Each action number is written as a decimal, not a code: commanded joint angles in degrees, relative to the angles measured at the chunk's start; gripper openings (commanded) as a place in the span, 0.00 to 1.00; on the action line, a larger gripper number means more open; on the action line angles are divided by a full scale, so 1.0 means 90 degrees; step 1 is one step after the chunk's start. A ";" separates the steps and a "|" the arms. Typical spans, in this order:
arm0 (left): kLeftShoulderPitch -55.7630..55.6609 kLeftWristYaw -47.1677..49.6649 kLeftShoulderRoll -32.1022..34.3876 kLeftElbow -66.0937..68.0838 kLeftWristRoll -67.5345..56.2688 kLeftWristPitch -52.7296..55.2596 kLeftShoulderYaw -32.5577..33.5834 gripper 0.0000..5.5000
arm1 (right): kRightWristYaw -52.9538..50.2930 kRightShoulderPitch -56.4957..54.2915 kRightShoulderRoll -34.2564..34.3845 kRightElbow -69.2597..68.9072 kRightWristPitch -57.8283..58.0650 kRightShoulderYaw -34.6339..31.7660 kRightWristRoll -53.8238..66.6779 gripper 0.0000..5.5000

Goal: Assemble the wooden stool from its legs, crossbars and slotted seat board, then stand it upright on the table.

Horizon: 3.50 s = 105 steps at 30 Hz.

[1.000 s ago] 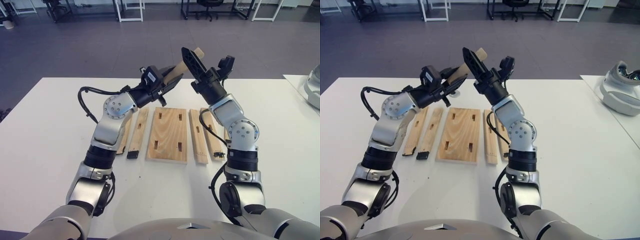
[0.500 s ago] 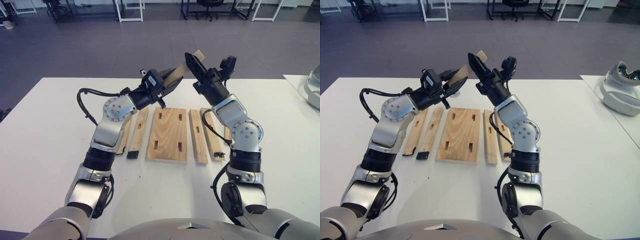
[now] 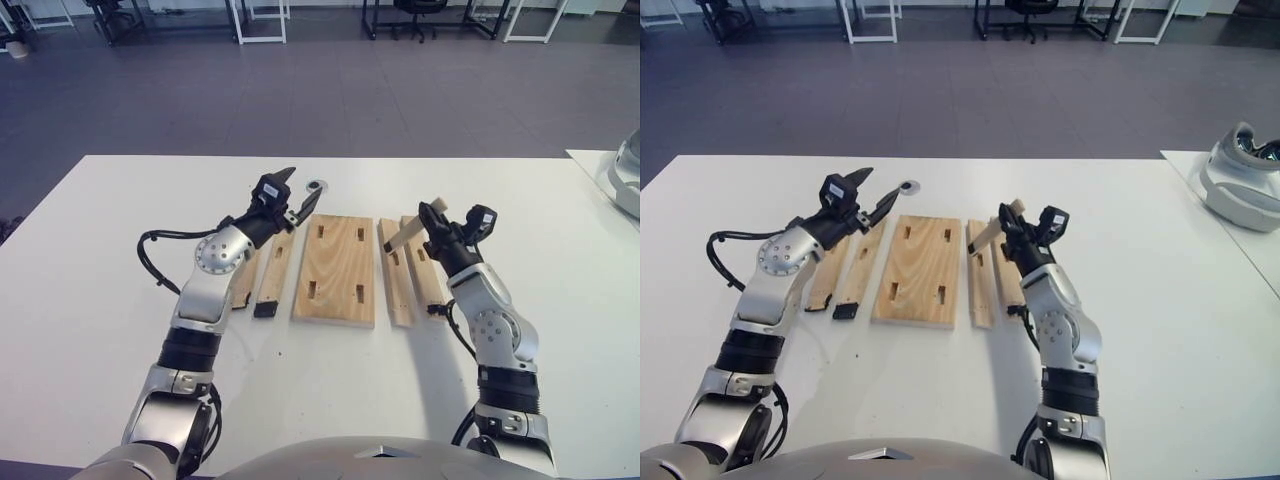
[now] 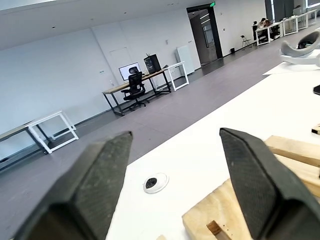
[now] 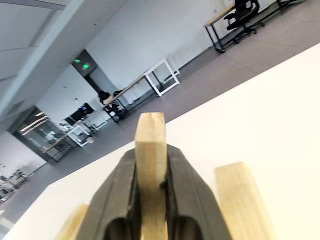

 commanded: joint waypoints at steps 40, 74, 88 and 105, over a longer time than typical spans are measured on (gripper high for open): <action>0.0147 0.0213 0.0087 0.0156 0.0161 -0.0062 0.0123 0.58 | 0.1015 0.0039 -0.1037 0.1536 -0.1785 0.1277 -0.2464 0.08; 0.0284 0.0458 0.0021 0.0166 0.0193 -0.0190 0.0111 0.58 | 0.1526 0.0581 -0.2112 0.0361 0.1462 0.1955 -0.3131 0.58; 0.0226 0.0266 -0.0143 0.0285 -0.0284 0.0046 0.0256 0.58 | 0.1593 0.0283 -0.2147 0.0062 0.1040 0.1973 -0.3401 0.38; 0.0560 -0.0302 -0.1499 -0.0418 -0.5290 0.3359 0.1708 0.58 | 0.3154 -0.0092 -0.2506 -0.1475 -0.0340 0.2683 -0.3320 0.38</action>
